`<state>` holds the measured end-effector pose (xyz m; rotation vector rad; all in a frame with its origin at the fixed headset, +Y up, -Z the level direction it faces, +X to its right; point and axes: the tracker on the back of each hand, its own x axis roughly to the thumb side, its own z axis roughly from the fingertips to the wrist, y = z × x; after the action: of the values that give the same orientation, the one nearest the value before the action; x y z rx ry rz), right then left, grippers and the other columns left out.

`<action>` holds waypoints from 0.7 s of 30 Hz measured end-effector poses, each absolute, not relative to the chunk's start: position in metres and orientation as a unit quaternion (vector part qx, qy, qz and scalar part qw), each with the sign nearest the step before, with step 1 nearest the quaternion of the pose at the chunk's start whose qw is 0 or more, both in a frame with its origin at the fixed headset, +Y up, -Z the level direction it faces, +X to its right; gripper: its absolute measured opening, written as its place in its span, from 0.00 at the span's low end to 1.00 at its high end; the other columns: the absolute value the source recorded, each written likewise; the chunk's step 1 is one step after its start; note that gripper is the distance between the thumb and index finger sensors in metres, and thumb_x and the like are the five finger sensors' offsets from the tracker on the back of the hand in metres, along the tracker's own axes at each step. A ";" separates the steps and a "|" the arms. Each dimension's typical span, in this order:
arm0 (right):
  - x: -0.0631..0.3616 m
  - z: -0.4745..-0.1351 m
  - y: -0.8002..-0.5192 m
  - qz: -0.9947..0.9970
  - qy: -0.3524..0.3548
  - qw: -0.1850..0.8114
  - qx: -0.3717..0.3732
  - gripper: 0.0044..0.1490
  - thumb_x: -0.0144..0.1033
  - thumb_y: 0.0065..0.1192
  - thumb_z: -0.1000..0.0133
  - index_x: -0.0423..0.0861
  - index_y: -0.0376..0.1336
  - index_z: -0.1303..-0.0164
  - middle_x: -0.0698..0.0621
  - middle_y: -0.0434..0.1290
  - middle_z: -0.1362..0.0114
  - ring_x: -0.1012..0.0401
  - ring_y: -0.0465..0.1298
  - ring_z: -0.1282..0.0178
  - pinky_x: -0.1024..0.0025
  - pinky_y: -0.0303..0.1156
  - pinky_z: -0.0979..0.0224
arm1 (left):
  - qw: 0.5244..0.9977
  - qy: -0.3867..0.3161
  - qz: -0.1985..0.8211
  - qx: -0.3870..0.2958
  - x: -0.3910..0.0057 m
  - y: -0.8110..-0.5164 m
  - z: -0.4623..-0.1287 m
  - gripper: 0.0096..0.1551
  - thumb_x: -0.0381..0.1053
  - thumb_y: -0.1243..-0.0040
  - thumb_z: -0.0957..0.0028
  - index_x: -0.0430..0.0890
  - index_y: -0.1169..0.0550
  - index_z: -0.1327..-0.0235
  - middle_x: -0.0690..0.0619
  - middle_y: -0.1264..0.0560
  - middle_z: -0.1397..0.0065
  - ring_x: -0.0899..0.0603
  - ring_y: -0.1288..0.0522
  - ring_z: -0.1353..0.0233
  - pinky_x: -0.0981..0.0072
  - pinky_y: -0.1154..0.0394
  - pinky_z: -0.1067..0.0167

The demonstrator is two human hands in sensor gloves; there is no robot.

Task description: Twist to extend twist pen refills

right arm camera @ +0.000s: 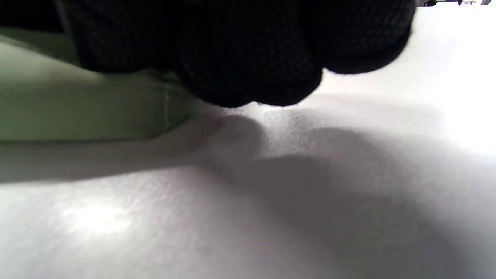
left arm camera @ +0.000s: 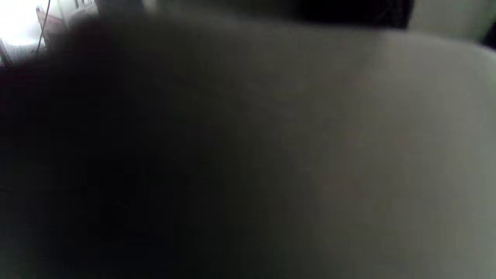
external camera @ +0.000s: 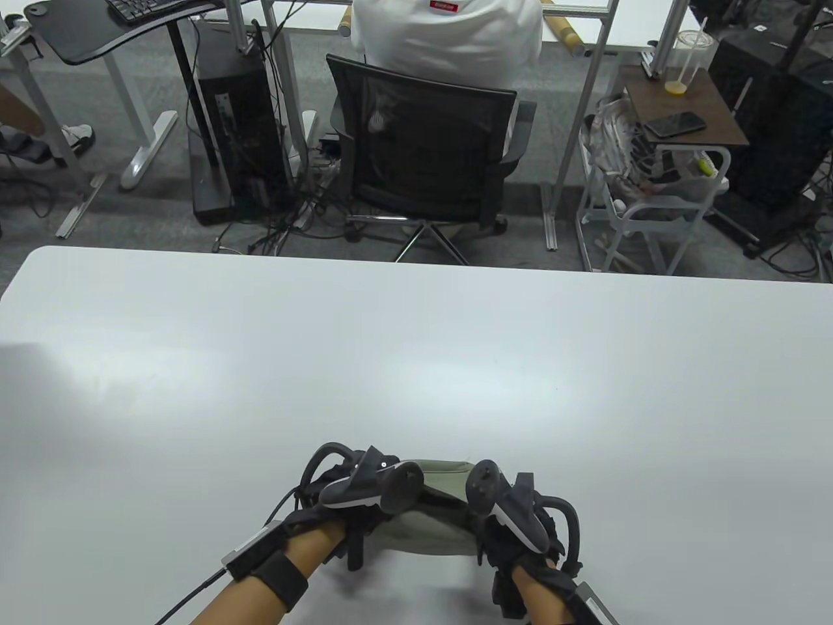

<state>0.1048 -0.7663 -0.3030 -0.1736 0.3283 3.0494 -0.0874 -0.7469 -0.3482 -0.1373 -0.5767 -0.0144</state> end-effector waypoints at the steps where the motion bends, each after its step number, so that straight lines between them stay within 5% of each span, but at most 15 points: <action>1: 0.105 -0.304 -0.767 0.992 0.111 0.033 -0.057 0.25 0.47 0.69 0.63 0.49 0.72 0.58 0.52 0.83 0.59 0.62 0.83 0.65 0.60 0.80 0.55 | 0.958 -0.274 0.007 -0.086 -0.088 -0.747 -0.353 0.26 0.57 0.43 0.47 0.47 0.14 0.43 0.46 0.14 0.46 0.42 0.14 0.51 0.46 0.23 0.39; 6: 0.105 -0.305 -0.769 0.990 0.128 0.040 -0.054 0.25 0.45 0.70 0.63 0.49 0.71 0.59 0.50 0.83 0.59 0.61 0.83 0.65 0.59 0.80 0.55 | 0.966 -0.224 0.038 -0.125 -0.093 -0.747 -0.376 0.23 0.58 0.41 0.47 0.49 0.13 0.48 0.48 0.12 0.53 0.46 0.12 0.57 0.53 0.21 0.43; 9: 0.102 -0.304 -0.768 0.991 0.124 0.029 -0.043 0.25 0.45 0.70 0.64 0.49 0.71 0.59 0.50 0.83 0.59 0.61 0.83 0.65 0.59 0.80 0.55 | 0.955 -0.190 0.144 -0.174 -0.109 -0.750 -0.393 0.24 0.57 0.40 0.45 0.46 0.13 0.48 0.45 0.12 0.54 0.46 0.13 0.58 0.53 0.22 0.43; 12: 0.100 -0.305 -0.767 0.991 0.129 0.018 -0.037 0.24 0.45 0.70 0.64 0.49 0.71 0.59 0.50 0.83 0.59 0.61 0.83 0.65 0.59 0.80 0.55 | 0.966 -0.195 0.095 -0.138 -0.100 -0.732 -0.399 0.25 0.57 0.37 0.48 0.44 0.11 0.48 0.44 0.11 0.55 0.43 0.12 0.59 0.48 0.22 0.44; 15: 0.098 -0.303 -0.766 0.993 0.118 0.007 -0.025 0.25 0.45 0.70 0.64 0.48 0.71 0.59 0.50 0.83 0.59 0.61 0.83 0.65 0.59 0.80 0.54 | 0.972 -0.231 -0.007 -0.033 -0.085 -0.697 -0.400 0.26 0.60 0.34 0.51 0.47 0.11 0.48 0.47 0.11 0.51 0.44 0.11 0.55 0.44 0.25 0.38; 21: 0.093 -0.298 -0.756 0.995 0.097 -0.027 0.010 0.25 0.45 0.72 0.64 0.48 0.74 0.58 0.50 0.84 0.59 0.60 0.83 0.65 0.58 0.79 0.54 | 0.969 -0.241 0.006 -0.061 -0.088 -0.700 -0.397 0.25 0.59 0.34 0.51 0.48 0.12 0.48 0.48 0.11 0.51 0.44 0.11 0.55 0.36 0.30 0.33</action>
<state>0.0926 -0.7557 -0.2984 0.0322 0.3089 3.1800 -0.0877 -0.6997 -0.3973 -0.1237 -0.4869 0.0115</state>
